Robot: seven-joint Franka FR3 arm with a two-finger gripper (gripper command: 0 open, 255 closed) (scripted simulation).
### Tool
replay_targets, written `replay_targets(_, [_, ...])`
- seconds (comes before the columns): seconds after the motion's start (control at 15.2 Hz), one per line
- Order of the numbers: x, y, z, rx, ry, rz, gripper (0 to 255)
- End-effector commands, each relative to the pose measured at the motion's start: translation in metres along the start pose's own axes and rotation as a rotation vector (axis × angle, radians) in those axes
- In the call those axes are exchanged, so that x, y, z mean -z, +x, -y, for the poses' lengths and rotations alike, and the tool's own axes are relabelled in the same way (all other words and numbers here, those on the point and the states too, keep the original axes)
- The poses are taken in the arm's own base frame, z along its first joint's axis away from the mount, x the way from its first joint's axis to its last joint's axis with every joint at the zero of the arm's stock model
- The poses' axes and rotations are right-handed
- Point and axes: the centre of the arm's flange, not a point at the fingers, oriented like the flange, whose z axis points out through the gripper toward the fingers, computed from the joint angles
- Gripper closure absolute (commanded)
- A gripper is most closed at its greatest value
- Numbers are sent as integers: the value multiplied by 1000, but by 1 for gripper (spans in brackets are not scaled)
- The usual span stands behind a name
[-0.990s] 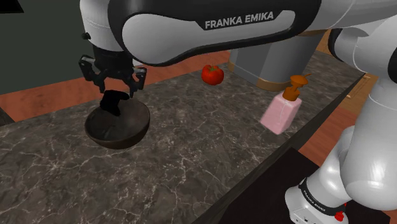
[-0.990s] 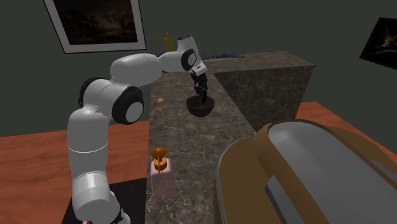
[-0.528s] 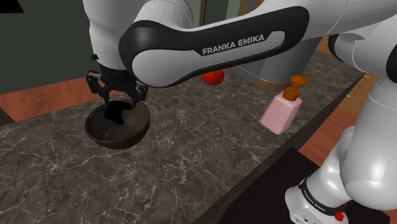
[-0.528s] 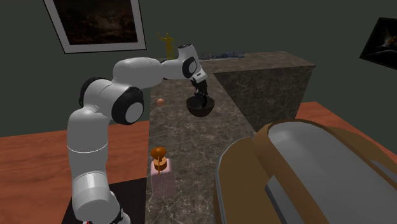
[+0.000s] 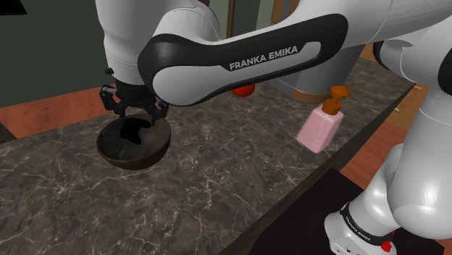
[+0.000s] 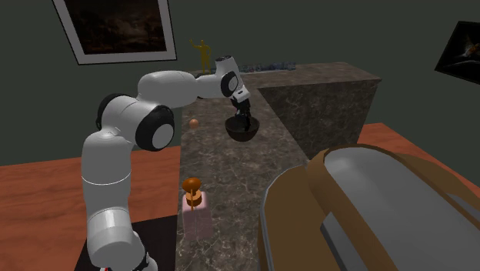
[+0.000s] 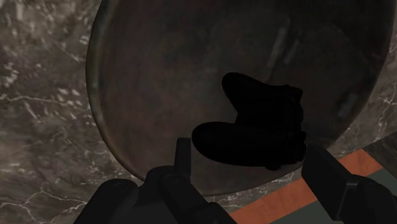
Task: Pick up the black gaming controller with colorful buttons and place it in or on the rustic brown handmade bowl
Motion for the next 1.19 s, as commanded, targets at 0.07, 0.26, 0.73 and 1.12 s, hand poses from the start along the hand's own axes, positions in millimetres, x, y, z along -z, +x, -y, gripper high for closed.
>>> replay_targets(0.07, [0,0,0,0,0,0,0])
replay_targets(0.26, [0,0,0,0,0,0,0])
replay_targets(0.73, [50,0,0,0,0,0,0])
replay_targets(1.12, [50,0,0,0,0,0,0])
